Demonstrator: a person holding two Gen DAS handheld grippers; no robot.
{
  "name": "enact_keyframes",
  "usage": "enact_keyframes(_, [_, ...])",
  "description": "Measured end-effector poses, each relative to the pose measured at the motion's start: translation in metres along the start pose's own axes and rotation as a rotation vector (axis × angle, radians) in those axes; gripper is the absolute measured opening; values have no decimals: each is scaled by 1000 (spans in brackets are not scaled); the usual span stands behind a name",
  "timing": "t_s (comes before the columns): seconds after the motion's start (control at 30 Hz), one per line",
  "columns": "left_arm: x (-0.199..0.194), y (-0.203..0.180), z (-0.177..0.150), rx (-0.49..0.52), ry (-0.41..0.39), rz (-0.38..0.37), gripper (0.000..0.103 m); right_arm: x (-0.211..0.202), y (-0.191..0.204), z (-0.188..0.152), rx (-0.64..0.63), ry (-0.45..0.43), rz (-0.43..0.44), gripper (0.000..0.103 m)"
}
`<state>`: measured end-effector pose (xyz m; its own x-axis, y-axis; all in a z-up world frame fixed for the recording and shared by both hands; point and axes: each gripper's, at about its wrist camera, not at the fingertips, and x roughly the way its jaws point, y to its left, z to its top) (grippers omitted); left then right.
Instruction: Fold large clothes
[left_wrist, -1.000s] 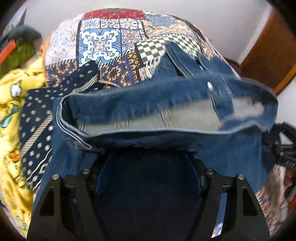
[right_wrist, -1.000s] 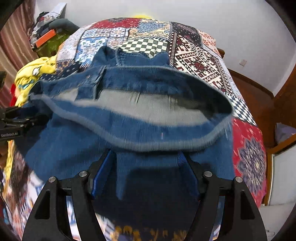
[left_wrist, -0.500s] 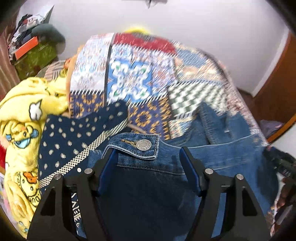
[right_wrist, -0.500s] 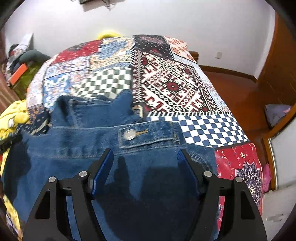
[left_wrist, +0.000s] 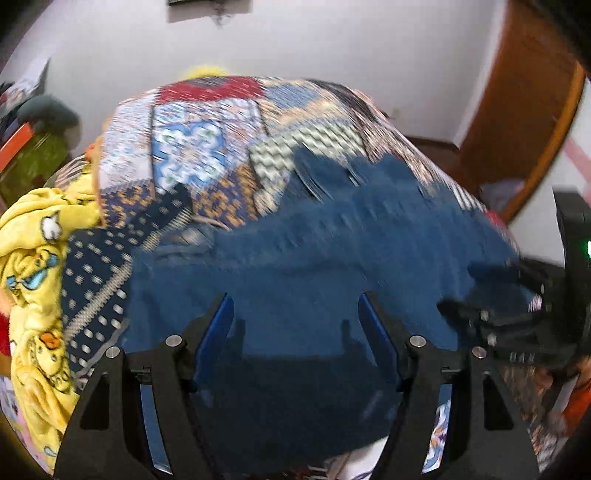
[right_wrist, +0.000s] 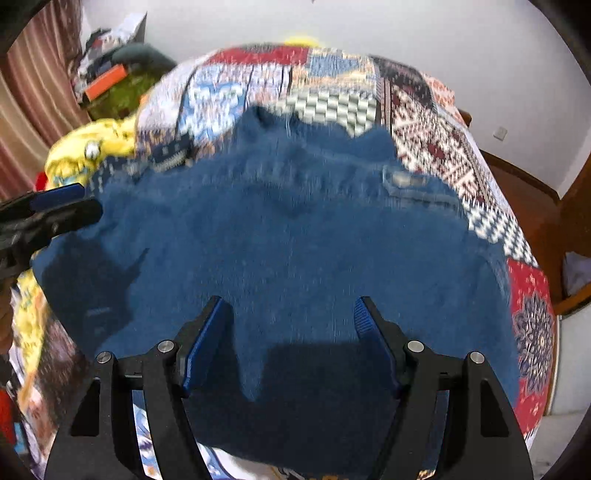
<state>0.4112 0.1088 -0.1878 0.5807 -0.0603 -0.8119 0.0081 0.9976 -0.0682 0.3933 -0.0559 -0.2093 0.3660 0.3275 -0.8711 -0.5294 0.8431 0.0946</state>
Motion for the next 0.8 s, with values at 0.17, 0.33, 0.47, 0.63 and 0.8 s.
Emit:
enact_keyframes(0.17, [23, -8, -34, 16, 56, 31, 69, -9, -23, -19, 27, 6, -52, 68])
enact_keyframes(0.33, [9, 9, -51, -41, -9, 47, 70, -33, -50, -40, 47, -14, -24, 70])
enact_keyframes(0.47, [-8, 31, -64, -72, -16, 96, 70, -48, -64, -51, 61, -25, -64, 70])
enact_keyframes(0.63, [-32, 67, -81, -141, -41, 136, 70, -59, -83, -68, 124, -19, -133, 71])
enact_keyframes(0.8, [-51, 102, -101, -268, -32, 209, 77, -70, -109, -83, 221, -17, -146, 72])
